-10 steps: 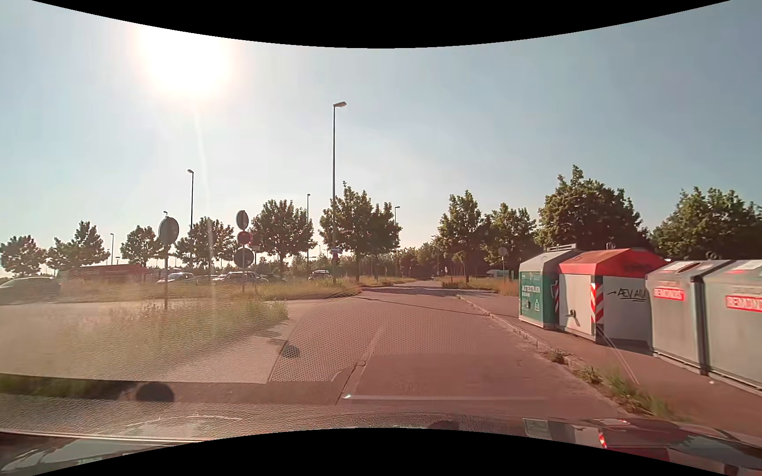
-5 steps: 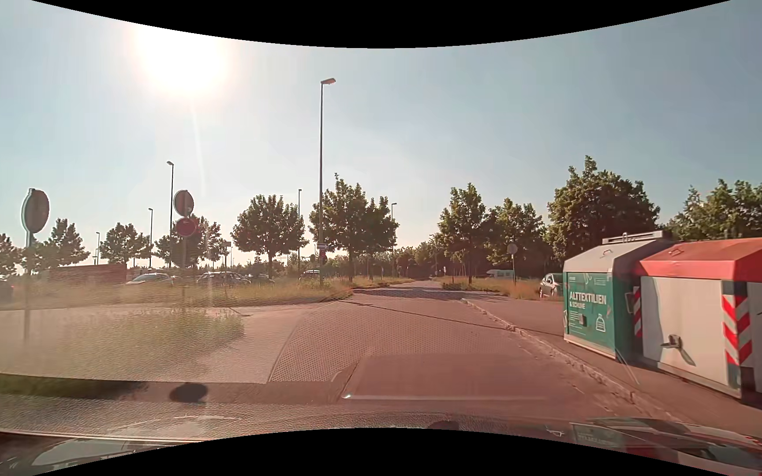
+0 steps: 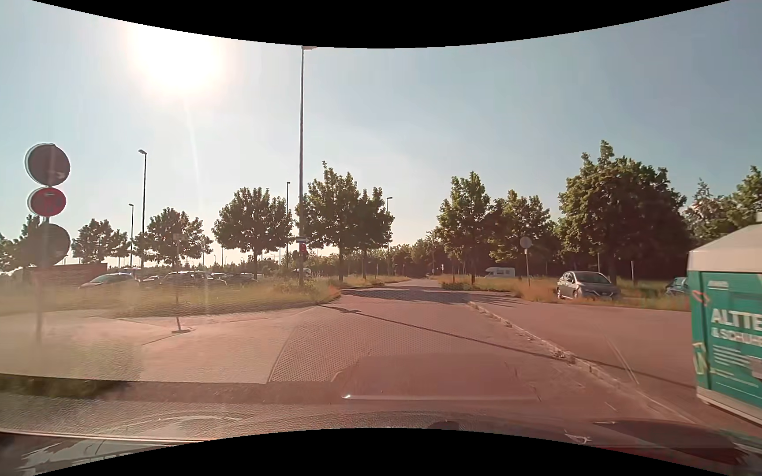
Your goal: Follow the waypoints while adhering to traffic rules and regulations
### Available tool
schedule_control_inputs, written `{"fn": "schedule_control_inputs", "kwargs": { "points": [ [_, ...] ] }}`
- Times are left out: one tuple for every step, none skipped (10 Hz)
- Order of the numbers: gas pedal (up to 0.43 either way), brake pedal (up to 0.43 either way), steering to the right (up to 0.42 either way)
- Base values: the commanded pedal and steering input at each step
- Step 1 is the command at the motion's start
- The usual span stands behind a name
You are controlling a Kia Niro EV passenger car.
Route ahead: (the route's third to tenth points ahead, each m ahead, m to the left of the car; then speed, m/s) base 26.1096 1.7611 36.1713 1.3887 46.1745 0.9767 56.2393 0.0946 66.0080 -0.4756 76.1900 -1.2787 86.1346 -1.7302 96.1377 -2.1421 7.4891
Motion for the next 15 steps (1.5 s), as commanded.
{"fn": "schedule_control_inputs", "kwargs": {
  "points": [
    [0.299,0.012,0.009],
    [0.299,0.012,0.009],
    [0.287,0.012,0.009],
    [0.287,0.012,0.009],
    [0.280,0.012,0.009],
    [0.248,0.012,0.010],
    [0.248,0.012,0.012],
    [0.209,0.012,0.012],
    [0.209,0.012,0.012],
    [0.209,0.012,0.012],
    [0.189,0.012,0.012],
    [0.189,0.012,0.011],
    [0.169,0.012,0.009],
    [0.157,0.012,0.007],
    [0.150,0.012,0.007]
  ]
}}
